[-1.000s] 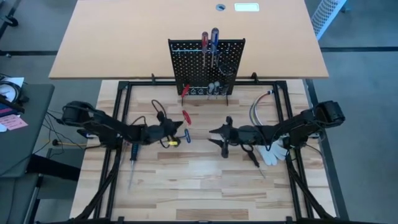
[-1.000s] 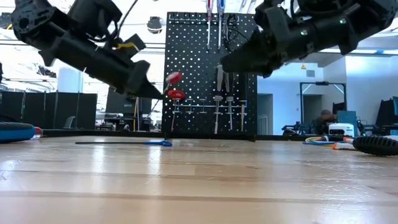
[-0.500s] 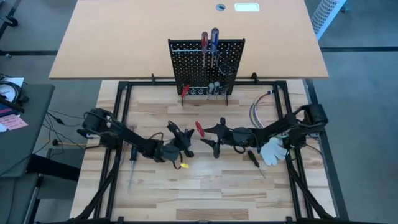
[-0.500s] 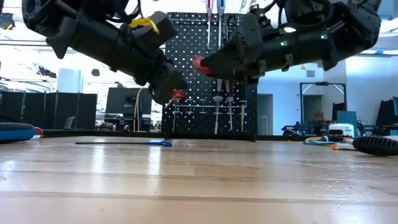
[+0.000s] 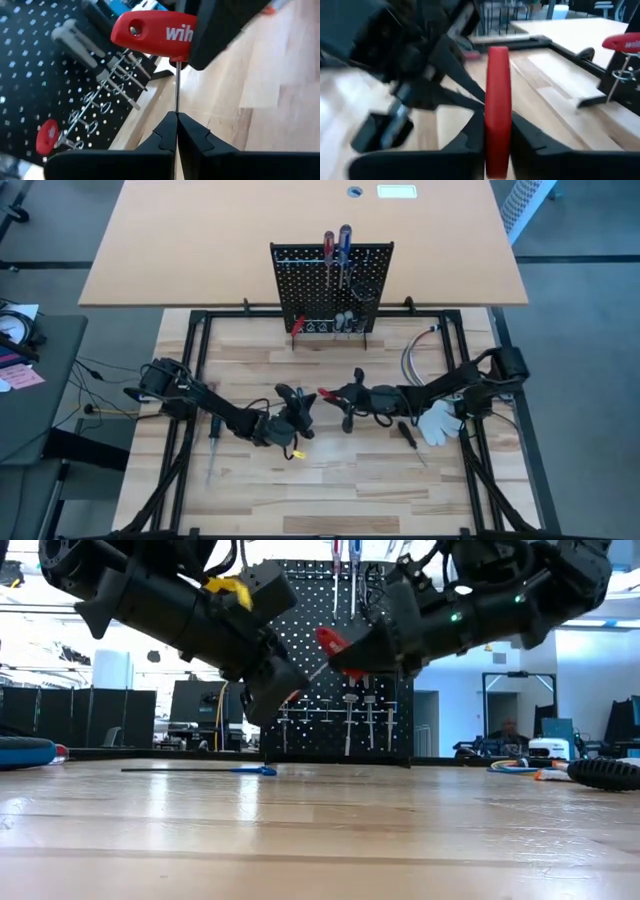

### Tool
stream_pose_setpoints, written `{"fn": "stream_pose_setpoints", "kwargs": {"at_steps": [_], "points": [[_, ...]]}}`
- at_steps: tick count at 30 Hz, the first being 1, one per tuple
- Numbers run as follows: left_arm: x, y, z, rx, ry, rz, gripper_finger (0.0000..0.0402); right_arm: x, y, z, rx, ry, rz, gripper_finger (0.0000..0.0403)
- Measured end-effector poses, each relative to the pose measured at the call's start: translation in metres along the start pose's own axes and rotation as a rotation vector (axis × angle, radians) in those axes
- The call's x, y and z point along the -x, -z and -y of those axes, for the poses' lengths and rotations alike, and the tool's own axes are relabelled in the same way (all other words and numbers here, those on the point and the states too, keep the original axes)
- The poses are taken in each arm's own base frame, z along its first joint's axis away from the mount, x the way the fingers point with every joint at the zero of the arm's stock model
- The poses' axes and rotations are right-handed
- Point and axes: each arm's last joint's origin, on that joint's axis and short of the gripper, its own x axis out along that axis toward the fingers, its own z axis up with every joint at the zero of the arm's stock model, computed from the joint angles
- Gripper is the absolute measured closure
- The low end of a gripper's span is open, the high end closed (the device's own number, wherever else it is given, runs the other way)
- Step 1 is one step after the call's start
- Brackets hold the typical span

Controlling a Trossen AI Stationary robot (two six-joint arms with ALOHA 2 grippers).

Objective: Hang tools onto peg board
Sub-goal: Hang the red allen wrench on the pegboard

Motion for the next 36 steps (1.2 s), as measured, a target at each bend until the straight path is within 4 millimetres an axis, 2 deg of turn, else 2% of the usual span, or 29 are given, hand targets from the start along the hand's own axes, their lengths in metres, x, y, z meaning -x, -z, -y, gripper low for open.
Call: {"fn": "stream_pose_setpoints", "kwargs": {"at_steps": [3, 6, 9, 15, 18, 20, 24, 27, 36], "points": [[0.001, 0.000, 0.001, -0.049, 0.020, -0.007, 0.0389, 0.008, -0.007, 0.002, 0.072, 0.011, -0.049, 0.0356], [0.004, 0.001, 0.001, -0.083, 0.025, -0.016, 0.0356, 0.018, -0.017, 0.005, 0.095, 0.034, -0.089, 0.0356], [0.007, -0.019, -0.010, -0.024, 0.064, 0.027, 0.0312, 0.024, -0.019, 0.006, 0.133, 0.035, -0.129, 0.0356], [0.010, -0.055, -0.036, 0.129, 0.255, 0.159, 0.0231, 0.026, -0.014, -0.002, 0.198, 0.002, -0.154, 0.0356], [0.005, -0.067, -0.045, 0.143, 0.249, 0.173, 0.0204, 0.024, -0.011, -0.006, 0.215, -0.008, -0.161, 0.0356], [-0.001, -0.067, -0.046, 0.089, 0.260, 0.136, 0.0195, 0.024, -0.014, -0.008, 0.220, -0.012, -0.151, 0.0356], [-0.012, -0.067, -0.048, 0.071, 0.372, 0.075, 0.0198, 0.023, -0.018, -0.011, 0.235, -0.025, -0.137, 0.0356], [-0.016, -0.068, -0.050, 0.096, 0.409, 0.045, 0.0218, 0.023, -0.018, -0.012, 0.235, -0.027, -0.137, 0.0356], [-0.015, -0.069, -0.049, 0.098, 0.469, 0.063, 0.0334, 0.024, -0.017, -0.013, 0.259, -0.041, -0.149, 0.0351]]}}
